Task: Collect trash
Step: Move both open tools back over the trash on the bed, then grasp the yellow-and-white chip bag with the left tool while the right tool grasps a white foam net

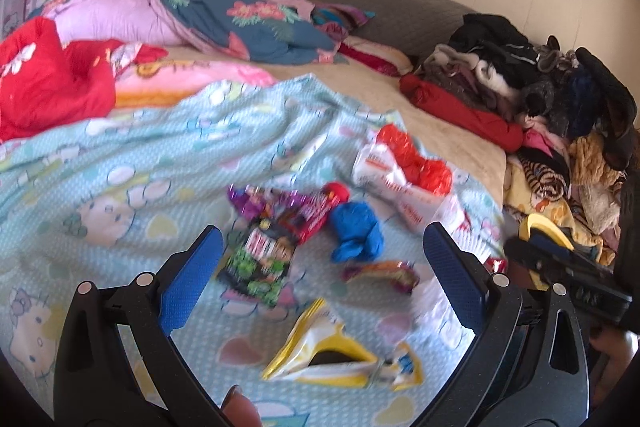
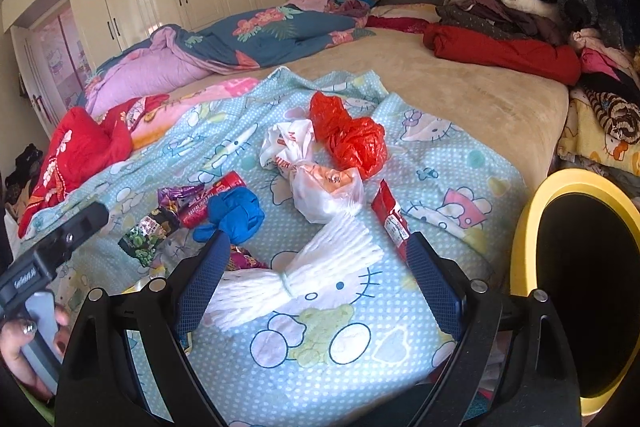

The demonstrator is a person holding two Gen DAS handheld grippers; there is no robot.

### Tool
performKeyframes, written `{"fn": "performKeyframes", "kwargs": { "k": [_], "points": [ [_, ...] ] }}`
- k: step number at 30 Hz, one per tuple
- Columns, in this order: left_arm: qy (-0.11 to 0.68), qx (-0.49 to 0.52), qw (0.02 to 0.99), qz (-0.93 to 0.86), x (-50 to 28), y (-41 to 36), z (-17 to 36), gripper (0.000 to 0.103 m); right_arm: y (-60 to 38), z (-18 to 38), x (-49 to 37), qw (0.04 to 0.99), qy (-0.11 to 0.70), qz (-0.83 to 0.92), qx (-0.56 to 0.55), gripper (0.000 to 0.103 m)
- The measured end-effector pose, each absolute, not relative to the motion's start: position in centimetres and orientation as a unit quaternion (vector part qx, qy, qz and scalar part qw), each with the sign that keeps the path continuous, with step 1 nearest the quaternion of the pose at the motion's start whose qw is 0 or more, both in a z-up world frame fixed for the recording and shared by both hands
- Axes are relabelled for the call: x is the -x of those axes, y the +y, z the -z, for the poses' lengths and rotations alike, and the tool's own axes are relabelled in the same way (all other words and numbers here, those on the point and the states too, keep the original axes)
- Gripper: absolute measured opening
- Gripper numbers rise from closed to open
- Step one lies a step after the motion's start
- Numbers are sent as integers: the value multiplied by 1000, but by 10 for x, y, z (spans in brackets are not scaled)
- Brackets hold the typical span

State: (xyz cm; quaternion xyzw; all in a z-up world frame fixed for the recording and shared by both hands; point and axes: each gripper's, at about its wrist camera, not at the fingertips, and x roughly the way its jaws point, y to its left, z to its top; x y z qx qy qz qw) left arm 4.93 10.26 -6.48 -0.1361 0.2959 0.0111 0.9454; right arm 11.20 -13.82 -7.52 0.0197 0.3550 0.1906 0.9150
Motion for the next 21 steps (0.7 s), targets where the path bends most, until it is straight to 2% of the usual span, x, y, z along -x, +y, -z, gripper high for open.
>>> {"fn": "performKeyframes", "kwargs": {
  "k": [16,21],
  "points": [
    [376,183,908,15,-43,116,119,91,-118,120,-146,884,429,-183,-46,86],
    [401,193,895,32,-46,105,134,84,-115,136,-156,870,454,-181,-59,72]
  ]
}}
